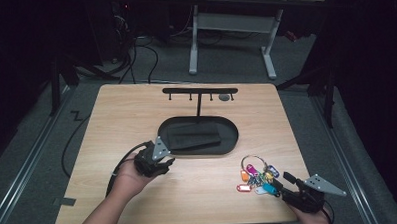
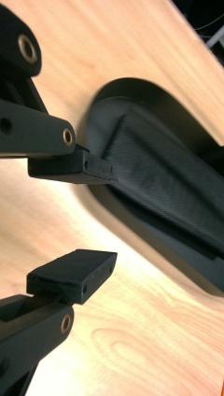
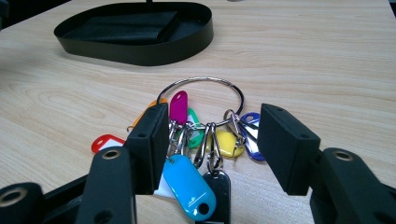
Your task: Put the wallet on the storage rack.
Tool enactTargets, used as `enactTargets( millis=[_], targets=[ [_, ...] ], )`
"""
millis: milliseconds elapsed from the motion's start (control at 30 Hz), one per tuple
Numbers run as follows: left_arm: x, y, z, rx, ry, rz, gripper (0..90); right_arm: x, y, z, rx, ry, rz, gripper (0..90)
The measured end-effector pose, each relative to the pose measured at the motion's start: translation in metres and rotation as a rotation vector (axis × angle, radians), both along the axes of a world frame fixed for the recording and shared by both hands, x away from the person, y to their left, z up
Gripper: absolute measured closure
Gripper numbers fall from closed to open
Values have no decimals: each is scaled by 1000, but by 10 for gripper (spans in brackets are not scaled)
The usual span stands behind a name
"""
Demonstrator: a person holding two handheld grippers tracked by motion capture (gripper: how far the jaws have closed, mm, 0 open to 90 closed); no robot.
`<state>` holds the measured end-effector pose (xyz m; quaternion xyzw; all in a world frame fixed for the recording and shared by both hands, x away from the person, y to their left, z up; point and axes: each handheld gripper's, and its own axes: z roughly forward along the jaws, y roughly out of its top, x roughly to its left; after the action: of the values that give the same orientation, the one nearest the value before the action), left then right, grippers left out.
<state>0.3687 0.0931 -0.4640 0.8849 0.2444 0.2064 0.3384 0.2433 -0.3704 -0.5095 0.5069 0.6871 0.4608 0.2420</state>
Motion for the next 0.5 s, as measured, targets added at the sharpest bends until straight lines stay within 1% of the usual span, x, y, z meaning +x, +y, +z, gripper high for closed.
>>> enactTargets(
  millis=[67,133,233,300,333,500],
  targets=[
    [-6,6,-3,-3,0,12,557,0,0,0,-2,0,2,444],
    [-12,13,-8,-31,16,29,556,1,0,0,-4,-2,5,444],
    [-20,22,-14,-49,31,48,553,1,1,-1,-4,1,6,444],
    [-26,29,-19,-79,43,61,549,1,2,0,-6,2,8,444],
    [-28,31,-21,-88,50,67,548,1,2,0,-6,2,9,444],
    [-44,47,-33,-131,65,108,530,2,3,-1,-9,1,12,444]
  ],
)
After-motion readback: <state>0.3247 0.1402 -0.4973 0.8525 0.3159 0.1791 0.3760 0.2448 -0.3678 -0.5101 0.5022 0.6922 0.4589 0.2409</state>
